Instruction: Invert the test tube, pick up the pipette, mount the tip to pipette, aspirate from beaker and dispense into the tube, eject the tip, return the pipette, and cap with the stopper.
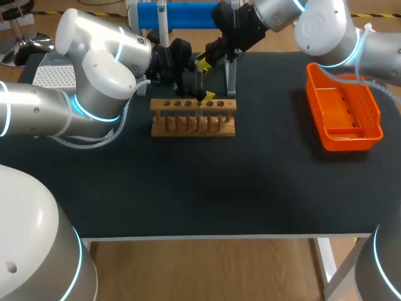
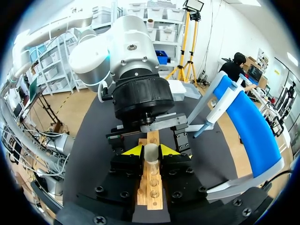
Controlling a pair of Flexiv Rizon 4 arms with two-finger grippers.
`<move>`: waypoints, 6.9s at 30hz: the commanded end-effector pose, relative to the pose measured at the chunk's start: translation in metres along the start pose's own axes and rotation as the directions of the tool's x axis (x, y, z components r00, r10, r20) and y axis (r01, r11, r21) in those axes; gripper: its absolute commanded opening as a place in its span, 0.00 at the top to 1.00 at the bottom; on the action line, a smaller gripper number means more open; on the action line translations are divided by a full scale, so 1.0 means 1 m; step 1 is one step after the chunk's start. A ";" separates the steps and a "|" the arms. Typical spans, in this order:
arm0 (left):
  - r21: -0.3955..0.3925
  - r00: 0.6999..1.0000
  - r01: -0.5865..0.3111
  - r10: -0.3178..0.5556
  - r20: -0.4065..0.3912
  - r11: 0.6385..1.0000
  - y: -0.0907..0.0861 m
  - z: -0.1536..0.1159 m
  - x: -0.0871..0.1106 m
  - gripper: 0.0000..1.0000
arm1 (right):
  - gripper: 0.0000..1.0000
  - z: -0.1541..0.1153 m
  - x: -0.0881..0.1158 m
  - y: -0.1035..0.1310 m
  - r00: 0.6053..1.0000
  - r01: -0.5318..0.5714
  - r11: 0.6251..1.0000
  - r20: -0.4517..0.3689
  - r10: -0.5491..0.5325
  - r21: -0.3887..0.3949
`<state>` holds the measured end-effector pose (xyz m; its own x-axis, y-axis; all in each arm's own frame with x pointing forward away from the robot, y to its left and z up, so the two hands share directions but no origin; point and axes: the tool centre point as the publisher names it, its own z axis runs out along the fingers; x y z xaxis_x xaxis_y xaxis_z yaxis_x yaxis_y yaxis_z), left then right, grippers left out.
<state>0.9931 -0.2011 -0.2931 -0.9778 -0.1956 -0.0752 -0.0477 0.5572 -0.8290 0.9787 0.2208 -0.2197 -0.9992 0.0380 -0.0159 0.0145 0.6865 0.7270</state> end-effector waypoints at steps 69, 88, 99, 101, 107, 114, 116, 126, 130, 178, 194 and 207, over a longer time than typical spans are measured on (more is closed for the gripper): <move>0.000 1.000 0.000 0.000 -0.004 1.000 0.000 -0.001 -0.001 0.00 | 1.00 -0.002 -0.003 0.003 1.000 0.014 0.999 -0.007 -0.014 0.031; 0.000 1.000 0.000 0.000 -0.004 1.000 0.000 -0.001 -0.001 0.00 | 1.00 0.007 -0.001 -0.009 1.000 -0.012 0.998 -0.026 0.013 0.064; 0.000 1.000 0.000 0.000 -0.004 1.000 0.000 -0.001 -0.001 0.00 | 1.00 0.009 0.001 -0.017 1.000 -0.016 0.998 -0.025 0.018 0.067; 0.000 1.000 0.000 0.000 -0.004 1.000 0.000 -0.001 -0.001 0.00 | 1.00 0.010 0.002 -0.019 0.999 -0.017 0.998 -0.026 0.019 0.068; 0.000 1.000 0.000 0.000 -0.004 1.000 0.000 -0.001 -0.001 0.00 | 0.83 0.011 0.003 -0.022 0.999 -0.016 0.998 -0.028 0.018 0.068; 0.000 1.000 0.000 0.000 -0.004 1.000 0.000 -0.001 -0.001 0.00 | 0.02 0.006 0.004 -0.023 1.000 -0.006 1.000 -0.025 0.006 0.020; 0.000 1.000 0.000 0.000 -0.004 1.000 0.000 -0.001 -0.001 0.00 | 0.00 0.004 0.005 -0.023 1.000 0.006 1.000 -0.027 -0.006 0.003; 0.000 1.000 0.000 0.000 -0.004 1.000 0.000 -0.001 -0.001 0.00 | 0.00 -0.014 0.011 -0.035 0.998 0.050 0.994 -0.038 -0.054 -0.102; 0.000 1.000 0.000 0.000 -0.004 1.000 0.000 -0.001 -0.001 0.00 | 0.00 -0.022 0.016 -0.038 0.995 0.075 0.984 -0.060 -0.086 -0.164; 0.011 1.000 0.006 -0.007 0.023 1.000 0.003 -0.013 -0.002 0.00 | 1.00 -0.040 0.019 -0.011 0.974 0.027 0.715 -0.141 -0.175 -0.699; -0.001 0.999 0.015 -0.015 0.028 1.000 0.006 -0.021 0.000 0.00 | 1.00 -0.027 0.013 0.002 0.967 0.040 0.739 -0.159 -0.197 -0.672; -0.001 0.999 0.015 -0.015 0.028 1.000 0.006 -0.021 0.000 0.00 | 1.00 -0.011 0.002 0.017 0.965 -0.048 0.736 -0.221 -0.140 -0.675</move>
<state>0.9887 -0.1825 -0.2873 -0.9702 -0.2291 -0.0794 -0.0627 0.5535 -0.8305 0.9712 0.2209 -0.1956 -0.9777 -0.2081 0.0280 0.0240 0.0220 0.9995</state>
